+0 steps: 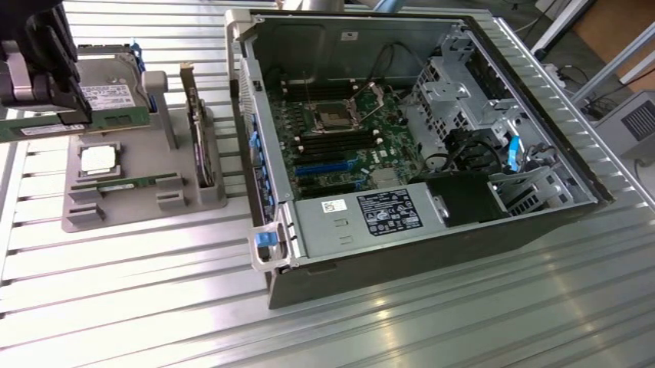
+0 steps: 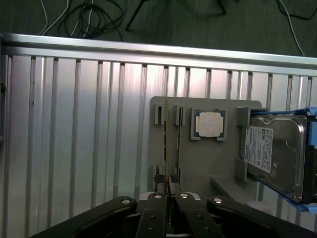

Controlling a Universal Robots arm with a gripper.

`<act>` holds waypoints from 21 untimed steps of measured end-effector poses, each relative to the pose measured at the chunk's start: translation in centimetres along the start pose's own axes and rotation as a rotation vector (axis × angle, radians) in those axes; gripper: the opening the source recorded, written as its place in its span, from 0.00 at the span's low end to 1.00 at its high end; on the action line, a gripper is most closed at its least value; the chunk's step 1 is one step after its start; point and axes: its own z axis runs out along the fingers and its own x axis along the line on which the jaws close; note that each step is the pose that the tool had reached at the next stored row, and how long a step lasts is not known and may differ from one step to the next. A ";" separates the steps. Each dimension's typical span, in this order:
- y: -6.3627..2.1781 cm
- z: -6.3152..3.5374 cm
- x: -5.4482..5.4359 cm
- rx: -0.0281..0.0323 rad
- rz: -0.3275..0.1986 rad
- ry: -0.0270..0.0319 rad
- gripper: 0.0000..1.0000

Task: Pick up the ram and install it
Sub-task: 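Pick up the ram and move it above insertion slot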

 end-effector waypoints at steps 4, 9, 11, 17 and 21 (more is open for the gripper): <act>0.02 -0.57 0.0 0.0000 0.000 0.0000 0.12; 0.05 -1.25 -0.1 0.0000 0.000 0.0000 0.12; 0.06 -1.56 -0.1 0.0000 0.000 0.0000 0.12; 0.10 -2.59 -0.1 -0.0001 0.000 0.0000 0.12; 0.12 -2.92 -0.1 -0.0001 0.000 0.0001 0.12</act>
